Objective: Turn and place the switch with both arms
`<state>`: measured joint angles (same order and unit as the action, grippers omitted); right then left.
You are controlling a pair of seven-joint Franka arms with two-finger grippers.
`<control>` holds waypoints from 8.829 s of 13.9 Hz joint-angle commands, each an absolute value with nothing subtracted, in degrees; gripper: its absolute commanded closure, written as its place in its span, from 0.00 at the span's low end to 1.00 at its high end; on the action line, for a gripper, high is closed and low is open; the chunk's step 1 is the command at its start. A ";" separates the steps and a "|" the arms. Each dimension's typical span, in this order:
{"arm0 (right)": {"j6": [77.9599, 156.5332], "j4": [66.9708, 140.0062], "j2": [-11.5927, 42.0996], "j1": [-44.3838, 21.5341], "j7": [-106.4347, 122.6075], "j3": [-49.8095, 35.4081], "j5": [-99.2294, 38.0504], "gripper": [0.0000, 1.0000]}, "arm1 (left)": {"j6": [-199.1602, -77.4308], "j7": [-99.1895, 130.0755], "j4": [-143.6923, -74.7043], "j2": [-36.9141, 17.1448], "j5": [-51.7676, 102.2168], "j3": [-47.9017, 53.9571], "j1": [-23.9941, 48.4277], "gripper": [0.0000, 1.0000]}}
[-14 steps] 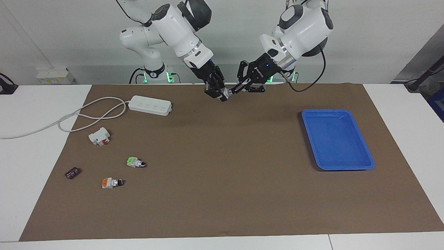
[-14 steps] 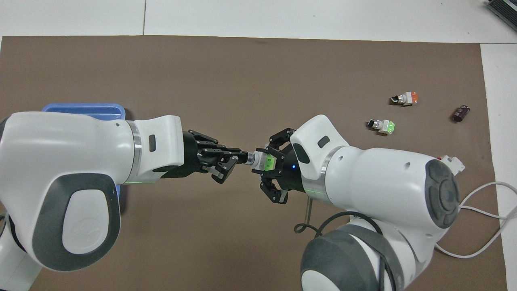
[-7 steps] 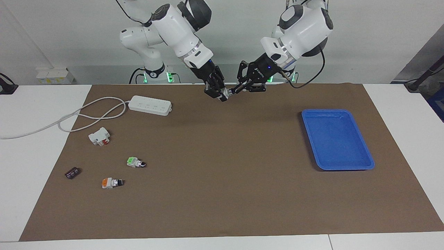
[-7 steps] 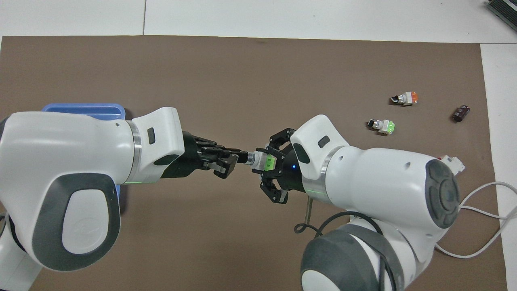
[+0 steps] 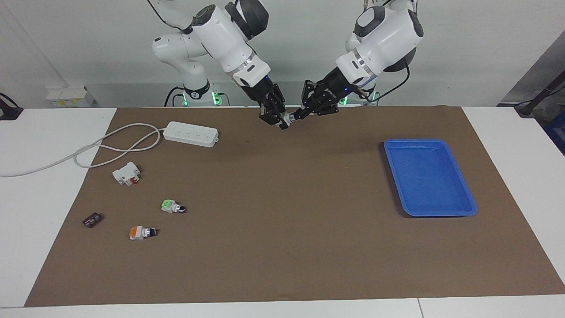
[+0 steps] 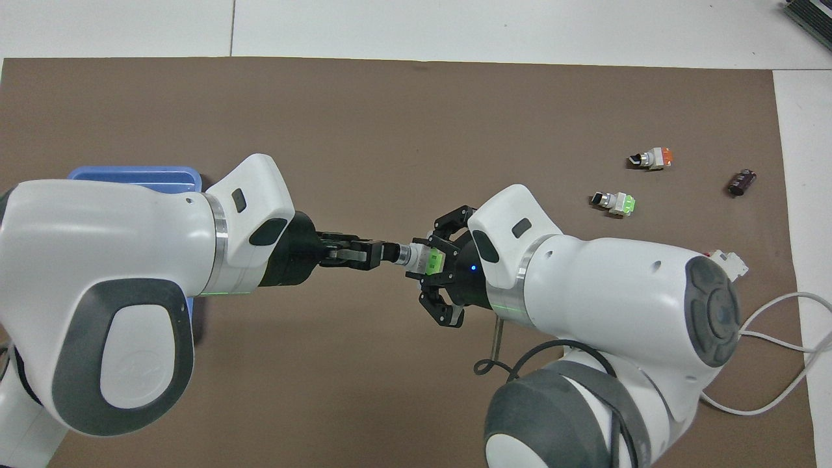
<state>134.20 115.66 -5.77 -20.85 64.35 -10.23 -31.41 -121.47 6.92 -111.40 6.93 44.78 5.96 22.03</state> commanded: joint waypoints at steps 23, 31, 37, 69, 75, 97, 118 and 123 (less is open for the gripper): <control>132.01 114.70 -8.35 -21.09 65.04 -11.07 -35.51 1.00 | -127.09 76.69 -112.76 5.71 45.53 7.03 24.79 1.00; 131.49 114.78 -8.35 -21.09 64.95 -10.99 -35.51 1.00 | -127.00 85.25 -112.68 5.71 44.91 7.03 24.79 1.00; 131.57 114.70 -8.35 -21.09 65.21 -10.90 -35.42 0.36 | -127.09 84.46 -112.59 5.71 44.82 7.03 24.79 1.00; 124.37 112.33 -7.47 -6.51 58.18 -10.81 -31.38 0.00 | -150.18 -3.84 -134.73 5.72 7.12 6.59 -15.81 1.00; 122.79 110.40 -6.60 -4.04 43.02 -10.64 -20.52 0.00 | -155.92 -6.32 -137.11 3.16 7.12 6.59 -17.31 1.00; 92.28 90.79 0.00 0.26 -12.13 -2.81 1.91 0.00 | -112.73 -6.95 -108.41 4.30 6.94 7.12 -17.06 0.62; 92.81 92.64 -0.44 0.88 -11.78 -3.96 1.05 0.00 | -77.16 1.23 -79.97 -0.44 -0.62 2.41 0.68 0.62; 95.01 93.34 -0.53 0.97 -11.87 -3.96 0.97 0.00 | -86.46 0.09 -84.89 1.49 2.81 -8.18 7.39 0.46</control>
<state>93.55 92.19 -0.09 0.34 -10.78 -3.40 1.42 -81.77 0.57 -81.14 -0.27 1.68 -6.98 6.48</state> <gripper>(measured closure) 0.000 0.577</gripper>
